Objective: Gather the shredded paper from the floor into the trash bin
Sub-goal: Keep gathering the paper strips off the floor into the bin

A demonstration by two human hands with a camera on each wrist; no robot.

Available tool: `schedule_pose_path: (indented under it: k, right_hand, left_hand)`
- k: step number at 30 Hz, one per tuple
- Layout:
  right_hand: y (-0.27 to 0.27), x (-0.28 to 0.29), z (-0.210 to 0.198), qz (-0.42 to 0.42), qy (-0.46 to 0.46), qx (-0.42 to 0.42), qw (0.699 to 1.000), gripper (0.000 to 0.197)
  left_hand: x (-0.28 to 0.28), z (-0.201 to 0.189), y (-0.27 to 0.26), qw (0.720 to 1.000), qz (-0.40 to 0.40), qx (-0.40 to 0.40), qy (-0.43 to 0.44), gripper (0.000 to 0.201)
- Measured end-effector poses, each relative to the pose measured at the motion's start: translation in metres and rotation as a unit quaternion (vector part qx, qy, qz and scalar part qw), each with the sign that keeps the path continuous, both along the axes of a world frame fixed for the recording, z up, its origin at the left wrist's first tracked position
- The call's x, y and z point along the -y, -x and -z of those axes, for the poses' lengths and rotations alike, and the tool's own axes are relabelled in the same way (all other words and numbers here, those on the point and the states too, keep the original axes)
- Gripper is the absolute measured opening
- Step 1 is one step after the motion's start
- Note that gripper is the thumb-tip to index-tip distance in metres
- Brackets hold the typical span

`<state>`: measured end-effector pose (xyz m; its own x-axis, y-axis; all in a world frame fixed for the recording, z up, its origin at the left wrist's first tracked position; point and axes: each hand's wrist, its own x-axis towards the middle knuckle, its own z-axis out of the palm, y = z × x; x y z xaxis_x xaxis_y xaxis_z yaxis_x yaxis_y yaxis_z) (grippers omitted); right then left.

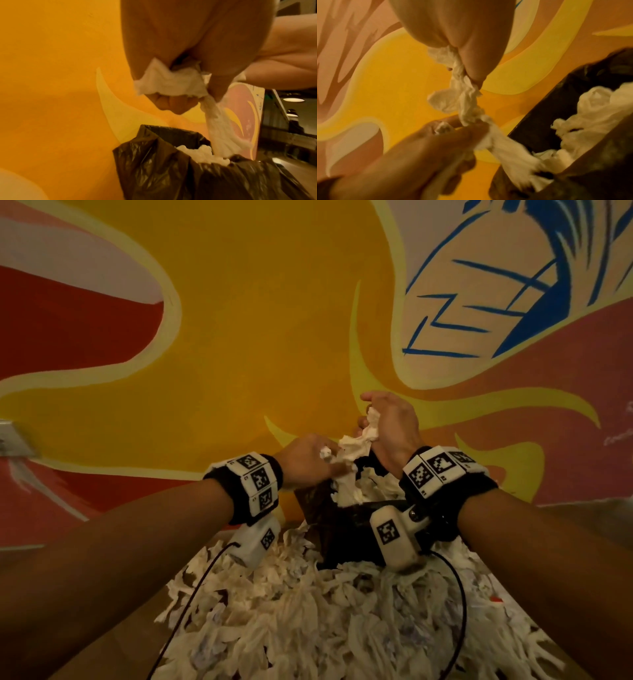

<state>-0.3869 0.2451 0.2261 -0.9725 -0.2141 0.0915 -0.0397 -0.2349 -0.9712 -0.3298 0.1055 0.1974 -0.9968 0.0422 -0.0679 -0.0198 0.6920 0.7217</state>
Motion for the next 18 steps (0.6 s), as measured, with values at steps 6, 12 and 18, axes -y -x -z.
schedule_pose_path:
  k: [6,12,18]
  right_hand:
    - [-0.001,-0.019,0.018,-0.073,-0.285,-0.093,0.951,0.014]
    - [0.003,-0.04,0.021,-0.204,-0.323,-0.028,0.924,0.038]
    - [0.014,-0.064,0.026,-0.168,-0.386,-0.018,0.907,0.035]
  left_hand:
    - [-0.006,-0.009,0.011,0.991,-0.065,-0.097,-0.069,0.018]
    - [-0.019,-0.005,0.017,0.987,-0.064,-0.13,-0.073,0.012]
    - [-0.02,-0.003,0.022,0.97,-0.087,-0.073,-0.213,0.012]
